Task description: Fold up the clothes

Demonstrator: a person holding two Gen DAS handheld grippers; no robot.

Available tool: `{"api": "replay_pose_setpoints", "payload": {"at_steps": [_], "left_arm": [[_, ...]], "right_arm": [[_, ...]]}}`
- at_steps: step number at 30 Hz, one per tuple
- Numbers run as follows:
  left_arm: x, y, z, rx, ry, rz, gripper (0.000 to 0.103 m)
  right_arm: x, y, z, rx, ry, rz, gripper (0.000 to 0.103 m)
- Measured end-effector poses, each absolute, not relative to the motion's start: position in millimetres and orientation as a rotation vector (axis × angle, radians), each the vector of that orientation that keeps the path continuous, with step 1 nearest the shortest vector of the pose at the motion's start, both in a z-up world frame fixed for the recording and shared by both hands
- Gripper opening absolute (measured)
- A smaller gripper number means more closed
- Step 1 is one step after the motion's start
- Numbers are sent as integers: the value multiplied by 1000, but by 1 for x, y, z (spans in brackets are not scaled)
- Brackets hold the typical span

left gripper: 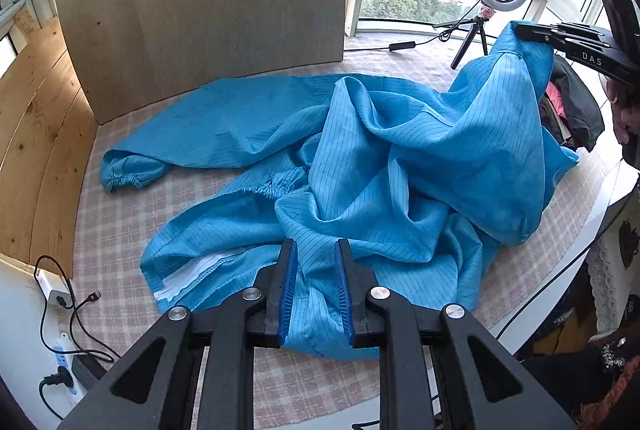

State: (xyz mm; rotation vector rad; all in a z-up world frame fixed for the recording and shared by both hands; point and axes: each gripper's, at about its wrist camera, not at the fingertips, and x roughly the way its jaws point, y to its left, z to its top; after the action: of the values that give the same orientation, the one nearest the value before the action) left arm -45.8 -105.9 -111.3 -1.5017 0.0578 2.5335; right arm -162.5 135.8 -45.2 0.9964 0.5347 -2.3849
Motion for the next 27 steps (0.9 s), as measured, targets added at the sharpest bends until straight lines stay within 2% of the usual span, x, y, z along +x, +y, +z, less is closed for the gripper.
{"api": "replay_pose_setpoints", "payload": {"at_steps": [5,7,9,12,21,22,24,27], "left_arm": [[-55,-91,-105,-1464,120,2493,21],[-60,-81,-104,-1447,155,2467,25],[-71,-69,-105,-1434,191,2435,35],[-87,-51,-106,-1413,243,2385,36],[-157,57,-114,-1331,485,2182,37],[-167,72,-116,-1319,518,2156,38],[-185,104,-121,-1296,582,2102,48],[-212,151,-128,-1259,676,2020,49]], "right_arm": [[-162,256,-8,1011,205,-2621,2],[-144,307,-3,1028,127,-2725,2],[-125,358,2,1042,45,-2828,2],[-91,412,-13,1121,-31,-2930,2],[-33,455,-78,1374,-65,-2930,2],[-29,456,-81,1383,-65,-2923,2],[-21,459,-83,1379,-100,-2911,2],[-11,460,-81,1378,-104,-2902,2]]}}
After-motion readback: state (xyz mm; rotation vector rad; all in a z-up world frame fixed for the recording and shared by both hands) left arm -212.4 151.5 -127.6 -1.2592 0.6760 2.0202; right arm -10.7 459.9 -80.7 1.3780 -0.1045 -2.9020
